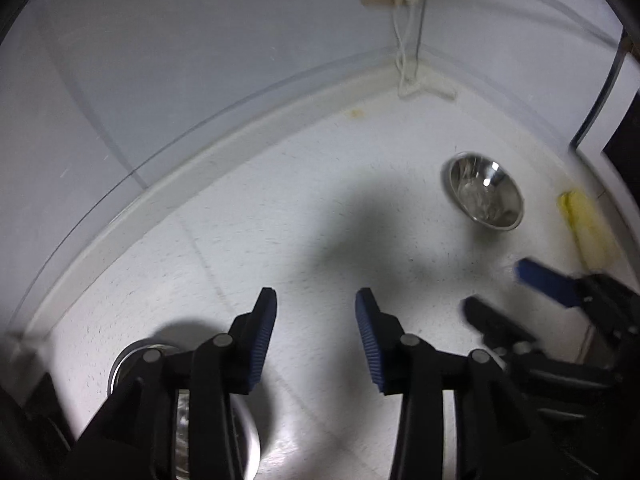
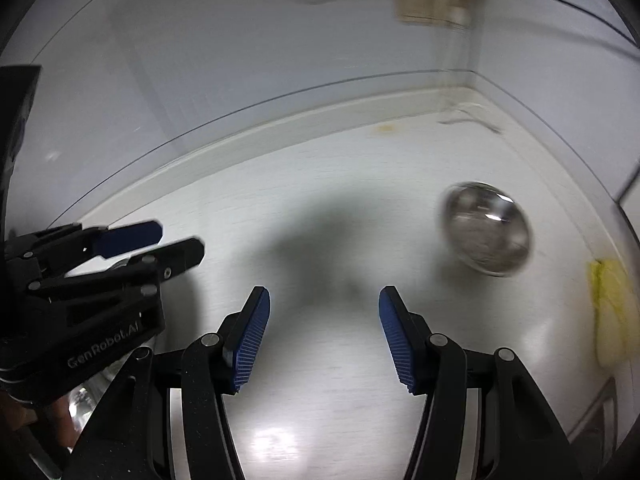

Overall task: Organize plates and bowls
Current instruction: 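Move both grippers to the small steel bowl near the wall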

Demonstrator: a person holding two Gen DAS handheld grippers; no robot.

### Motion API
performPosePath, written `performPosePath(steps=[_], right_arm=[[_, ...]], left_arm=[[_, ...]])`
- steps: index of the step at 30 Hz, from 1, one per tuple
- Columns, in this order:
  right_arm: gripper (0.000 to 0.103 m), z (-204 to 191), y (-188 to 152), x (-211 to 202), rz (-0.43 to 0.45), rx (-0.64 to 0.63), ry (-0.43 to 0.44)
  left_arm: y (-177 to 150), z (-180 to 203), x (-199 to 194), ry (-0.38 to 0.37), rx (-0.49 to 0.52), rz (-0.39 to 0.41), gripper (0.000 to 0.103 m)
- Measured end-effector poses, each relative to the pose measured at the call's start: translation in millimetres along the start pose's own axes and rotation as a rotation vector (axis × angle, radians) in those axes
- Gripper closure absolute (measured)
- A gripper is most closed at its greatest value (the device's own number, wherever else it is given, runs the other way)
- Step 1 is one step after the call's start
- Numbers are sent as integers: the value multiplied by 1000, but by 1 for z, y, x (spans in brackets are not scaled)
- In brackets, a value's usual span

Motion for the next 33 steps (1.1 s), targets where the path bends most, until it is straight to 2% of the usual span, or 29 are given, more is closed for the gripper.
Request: performPosePath(steps=[4,12,16,17,21,26,33], right_arm=[[51,61,-1,3,3,95,-48],[51,162,1,6,15,213,-147],[51,203,7,12,11,262,-189],[51,212,9,14,9,275,-198],[42,236,17,24,4,307,-220],[41,249,25,37,-7,331,-237],[41,257,32,59,-34,349,-251]], left_arm=[[21,35,16,75,49,15,63],[60,104,55,68,78,-50,63],[79,134,76,169,150,-58,63],[83,141,80,166,162,-57,63],[99,165,94,131,185,-45,63],[114,181,111,107,209,-59,63],[123,179,140,131,220,-91,63]])
Point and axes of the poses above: each gripper's, at about its wrist camera, not at the fingertips, and x roughly the way its jaws point, z to its right, y to its top, the point moved 8 cm from there along x, roughly the way its jaws point, and after that the axes turned 2 degrees about -z, right-handed, at the moved point
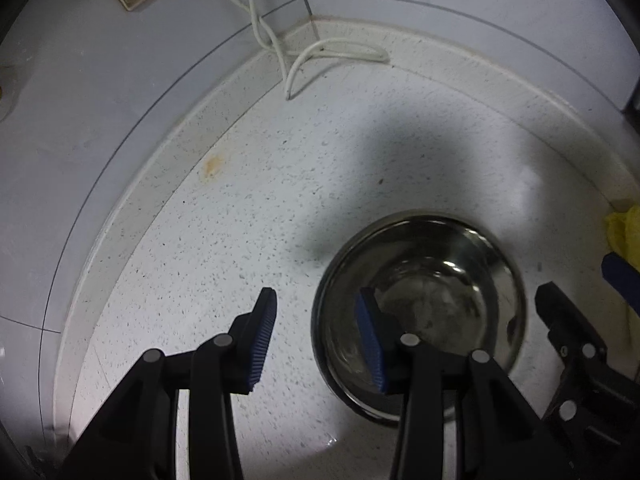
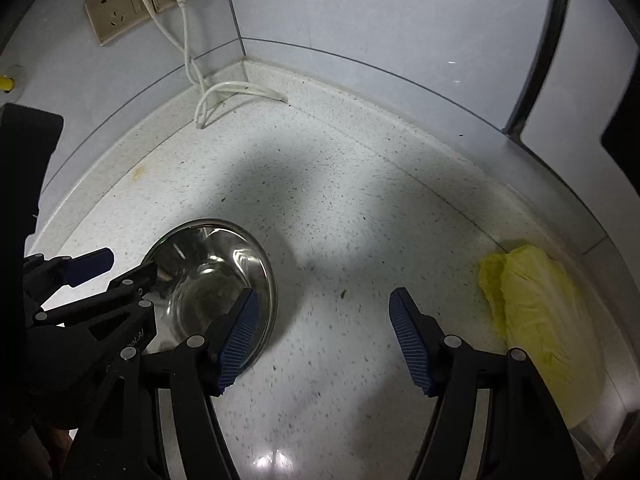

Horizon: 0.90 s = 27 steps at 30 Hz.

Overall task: Organize plates and bowls
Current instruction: 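Move both grippers to the small steel bowl near the wall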

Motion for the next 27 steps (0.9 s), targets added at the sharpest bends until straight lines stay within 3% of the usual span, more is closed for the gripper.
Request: performPosePath(steps=[12,27], right_arm=[[41,-7,-3,31,-55,-21,-25],[41,-8,-2,38,-80,1,15]], left_arm=[[-2,1,25,4,42,-37,62],[2,4,27,22,53,-27,62]])
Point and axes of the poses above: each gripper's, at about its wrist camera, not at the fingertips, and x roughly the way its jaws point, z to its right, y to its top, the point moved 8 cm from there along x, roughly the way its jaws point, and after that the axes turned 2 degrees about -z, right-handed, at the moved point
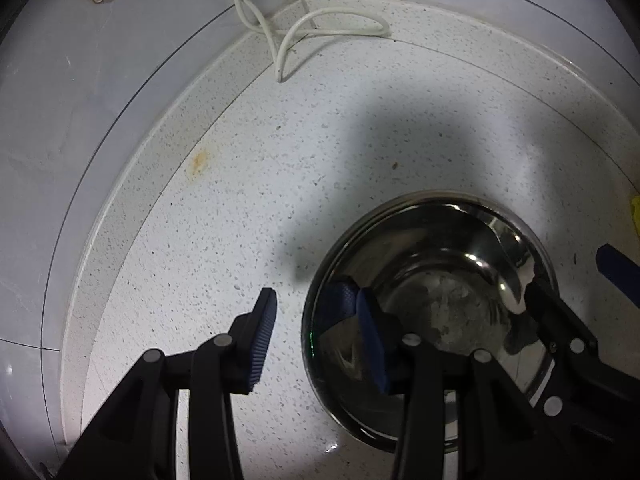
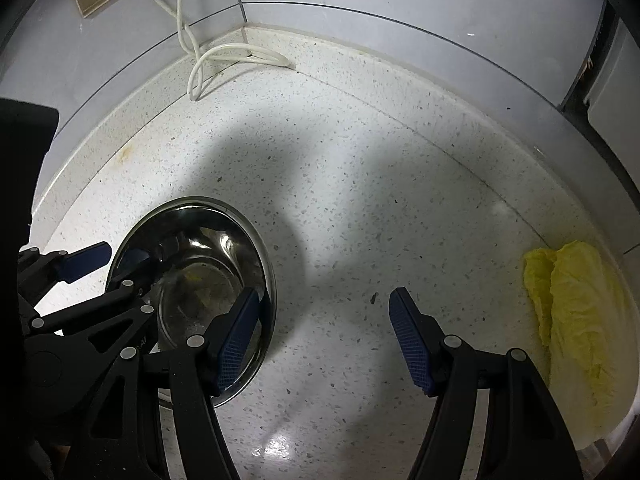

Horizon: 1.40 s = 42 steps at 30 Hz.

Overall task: Organize plates and bowls
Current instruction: 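Move both grippers to the small steel bowl near the wall, then close both grippers on the rim of the small bowl, then carry the small bowl and lower it into the bowl stack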

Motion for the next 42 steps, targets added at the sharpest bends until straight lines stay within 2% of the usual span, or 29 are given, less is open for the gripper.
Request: performPosePath(steps=[4,5,7,8,10,12,15,23,30,37,42], right_arm=[[42,0,2,3,-6,10,16],[45,-1,2,3,-7,11,20],[54,-3,1,3,-8,10,39],[61,-5,0,2,-11,10,54],[72,-10,0,1,-18,14,82],[86,-14,0,1,-27,22,110],[96,-21,-2,-1,-34,25,133],[95,-31,-19,-6,-55,10,141],[95,-46,-38,-21,-60,-12,150],[95,-75,-62,-55,-37,-66,156],[95,-110,-85,-85,-14,-124,177]], left_arm=[[-1,1,-2,10,4,1,62],[-2,2,-1,8,7,-2,62],[-3,5,-1,-5,9,-5,64],[-4,6,-1,-7,8,-6,64],[-8,5,-2,-3,-32,-38,74],[-10,4,-4,-26,-49,-40,77],[-15,3,-7,-33,-57,-38,78],[-34,-5,-23,-20,-69,-33,81],[-65,-17,-39,-19,-96,-41,81],[-109,-44,-75,0,-143,-17,81],[-157,-81,-108,33,-208,13,81]])
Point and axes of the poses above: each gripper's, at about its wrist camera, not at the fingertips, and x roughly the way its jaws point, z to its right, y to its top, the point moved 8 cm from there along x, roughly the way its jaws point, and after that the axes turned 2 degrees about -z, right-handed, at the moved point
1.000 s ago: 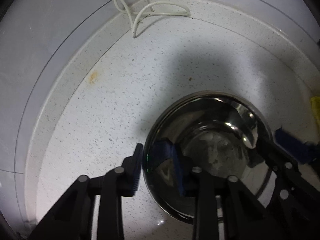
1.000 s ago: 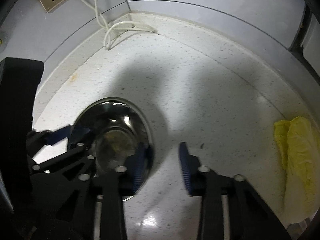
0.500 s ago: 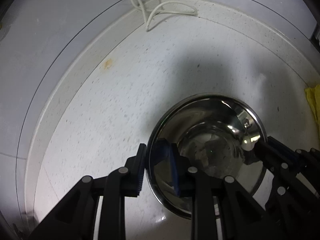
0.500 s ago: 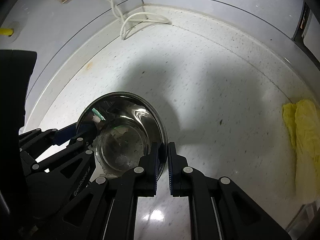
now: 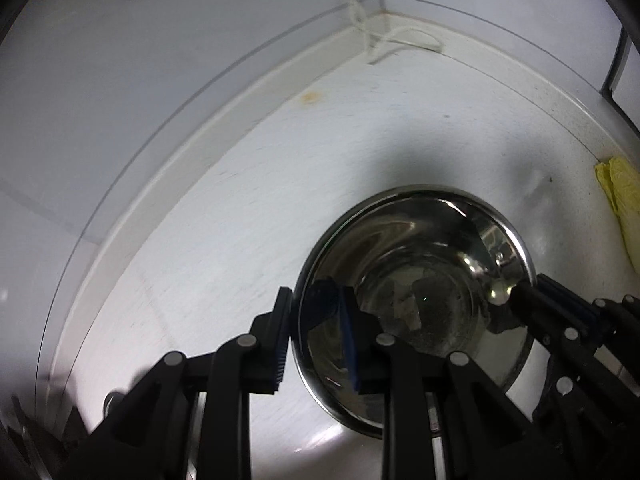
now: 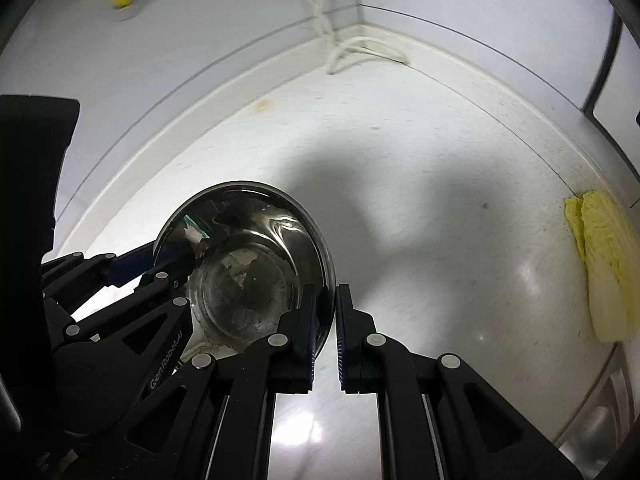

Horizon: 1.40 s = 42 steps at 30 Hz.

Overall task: Organize plates and bowls
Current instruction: 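Carry the small bowl and lower it into the bowl stack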

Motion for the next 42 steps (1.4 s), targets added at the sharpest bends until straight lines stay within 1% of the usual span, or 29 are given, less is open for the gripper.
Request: performPosePath(steps=[3,6,7,9,12,13,17,20,22,24,27,31,32,36,42], right_arm=[[95,-33,-14,-13,9,-46,17],[95,-76,-30,-24,16,-111,40],[95,-88,-34,-27,17,-127,48],[95,-116,-44,-33,18,-172,68],[95,-159,-60,-44,24,-249,98],[95,-178,-67,-47,25,-282,112],[95,-233,-92,-51,15,-372,156],[95,-265,-109,-46,-9,-420,185],[95,-281,-118,-40,-29,-442,197],[95,-295,-127,-34,-48,-466,200],[95,-306,-135,-21,-79,-491,195],[95,-313,-146,-5,-120,-501,186],[95,-320,-155,-7,-129,-503,185],[95,-316,-157,8,-157,-506,177],[95,-321,-157,25,-182,-504,169]], left_arm=[[-21,-30,-14,19,-45,10,81],[-47,-67,-30,47,-102,16,81],[-60,-85,-38,64,-127,22,81],[-77,-108,-48,84,-162,27,81],[-113,-154,-67,125,-243,25,81],[-123,-166,-71,137,-266,23,81],[-164,-209,-78,175,-350,-5,81],[-192,-234,-76,193,-402,-35,81],[-204,-248,-71,194,-430,-54,81],[-216,-257,-64,189,-454,-74,81],[-225,-261,-46,174,-482,-108,81],[-228,-260,-28,161,-494,-137,81],[-227,-259,-23,159,-493,-144,81],[-227,-255,-9,148,-489,-165,81],[-230,-254,8,139,-485,-192,81]])
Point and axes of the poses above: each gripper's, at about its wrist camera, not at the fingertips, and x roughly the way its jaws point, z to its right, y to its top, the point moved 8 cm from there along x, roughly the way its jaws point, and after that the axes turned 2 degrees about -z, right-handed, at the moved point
